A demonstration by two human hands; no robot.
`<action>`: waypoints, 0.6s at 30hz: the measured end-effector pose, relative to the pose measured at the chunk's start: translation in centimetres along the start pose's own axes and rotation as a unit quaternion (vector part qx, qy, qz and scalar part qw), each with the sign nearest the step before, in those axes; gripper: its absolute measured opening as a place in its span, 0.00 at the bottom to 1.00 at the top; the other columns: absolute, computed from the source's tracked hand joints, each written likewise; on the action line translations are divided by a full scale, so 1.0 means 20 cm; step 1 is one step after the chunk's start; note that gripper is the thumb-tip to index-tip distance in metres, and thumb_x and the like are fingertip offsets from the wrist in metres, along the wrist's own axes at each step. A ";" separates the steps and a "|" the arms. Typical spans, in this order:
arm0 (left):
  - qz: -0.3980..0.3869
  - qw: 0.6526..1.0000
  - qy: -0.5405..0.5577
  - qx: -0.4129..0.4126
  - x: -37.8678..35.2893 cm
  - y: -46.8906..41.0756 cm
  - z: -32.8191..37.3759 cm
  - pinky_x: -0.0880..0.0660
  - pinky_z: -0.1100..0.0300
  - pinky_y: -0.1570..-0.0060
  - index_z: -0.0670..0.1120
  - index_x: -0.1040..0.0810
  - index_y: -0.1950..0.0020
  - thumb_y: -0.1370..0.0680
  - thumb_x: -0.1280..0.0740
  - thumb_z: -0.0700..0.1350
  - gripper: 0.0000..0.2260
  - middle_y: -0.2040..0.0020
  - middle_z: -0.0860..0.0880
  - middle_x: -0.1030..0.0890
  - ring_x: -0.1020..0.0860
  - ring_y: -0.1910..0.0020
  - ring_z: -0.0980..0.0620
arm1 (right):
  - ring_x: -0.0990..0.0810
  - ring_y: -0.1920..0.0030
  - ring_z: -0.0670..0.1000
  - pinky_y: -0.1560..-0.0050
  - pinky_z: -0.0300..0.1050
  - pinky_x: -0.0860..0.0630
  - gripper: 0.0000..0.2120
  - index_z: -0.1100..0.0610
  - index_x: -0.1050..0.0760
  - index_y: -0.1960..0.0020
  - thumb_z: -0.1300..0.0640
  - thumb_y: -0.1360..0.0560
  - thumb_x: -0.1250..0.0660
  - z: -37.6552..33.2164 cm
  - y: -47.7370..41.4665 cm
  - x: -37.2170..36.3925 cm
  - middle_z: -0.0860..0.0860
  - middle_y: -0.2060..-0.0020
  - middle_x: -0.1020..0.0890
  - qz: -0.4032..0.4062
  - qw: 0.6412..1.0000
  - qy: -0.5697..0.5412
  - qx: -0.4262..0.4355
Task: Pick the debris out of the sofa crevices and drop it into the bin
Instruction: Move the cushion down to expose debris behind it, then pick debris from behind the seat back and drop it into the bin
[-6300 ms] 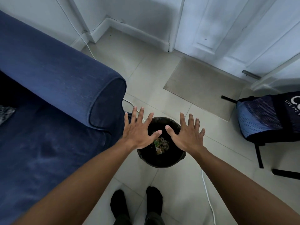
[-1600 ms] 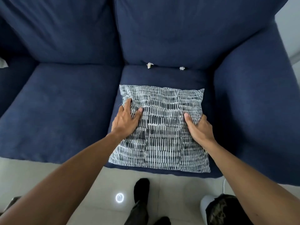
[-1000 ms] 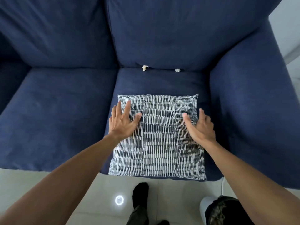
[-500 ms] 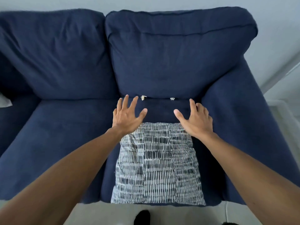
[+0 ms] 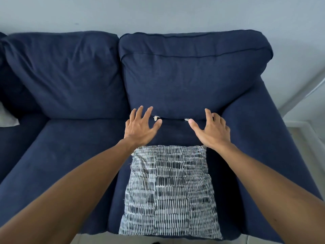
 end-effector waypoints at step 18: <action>-0.072 0.997 0.017 0.033 -0.71 -0.58 -0.29 0.35 0.43 0.32 0.56 0.44 0.21 0.22 0.46 0.67 0.32 0.27 0.46 0.32 0.36 0.29 0.42 | 0.33 0.31 0.59 0.36 0.60 0.33 0.41 0.56 0.35 0.25 0.27 0.25 0.49 0.13 -0.55 -0.71 0.55 0.32 0.28 -0.048 0.998 0.018 -0.043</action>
Point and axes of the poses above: each hand's wrist, its own y-axis away from the middle knuckle, its own x-axis out of the back of the hand, z = x × y, the point moved 7 cm from there along -y, towards the middle knuckle
